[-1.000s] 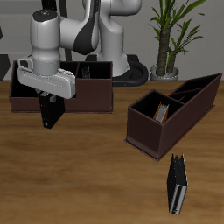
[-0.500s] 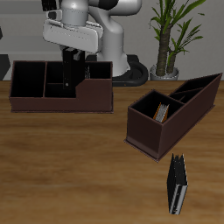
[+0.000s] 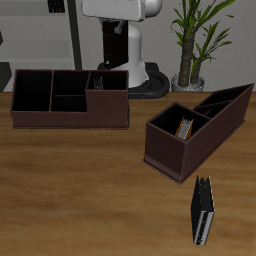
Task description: Place the right striped book into the back desk caddy's right compartment and place the orange book into the left desk caddy's right compartment and place the black book into the left desk caddy's left compartment
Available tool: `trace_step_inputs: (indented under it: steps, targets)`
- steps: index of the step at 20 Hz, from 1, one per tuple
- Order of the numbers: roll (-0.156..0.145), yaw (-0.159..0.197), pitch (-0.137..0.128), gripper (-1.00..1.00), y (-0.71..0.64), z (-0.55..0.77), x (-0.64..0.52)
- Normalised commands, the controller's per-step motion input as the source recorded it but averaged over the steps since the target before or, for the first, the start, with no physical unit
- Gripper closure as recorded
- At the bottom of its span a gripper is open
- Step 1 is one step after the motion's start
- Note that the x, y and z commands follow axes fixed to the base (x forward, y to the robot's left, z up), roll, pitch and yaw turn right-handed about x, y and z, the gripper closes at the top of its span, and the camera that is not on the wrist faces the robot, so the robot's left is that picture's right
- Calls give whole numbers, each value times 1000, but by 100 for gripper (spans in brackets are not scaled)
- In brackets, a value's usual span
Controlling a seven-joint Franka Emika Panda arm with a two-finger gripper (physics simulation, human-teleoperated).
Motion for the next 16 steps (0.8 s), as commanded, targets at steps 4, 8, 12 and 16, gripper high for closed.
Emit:
trace_step_inputs:
  steps: [4, 8, 12, 16]
  targets:
    - [32, -100, -73, 100, 473, 96, -694]
    - [-10, -54, -31, 100, 561, -93, -567]
    - [37, -107, 48, 100, 287, -20, -159]
    - [45, 3, 5, 100, 403, -81, -201]
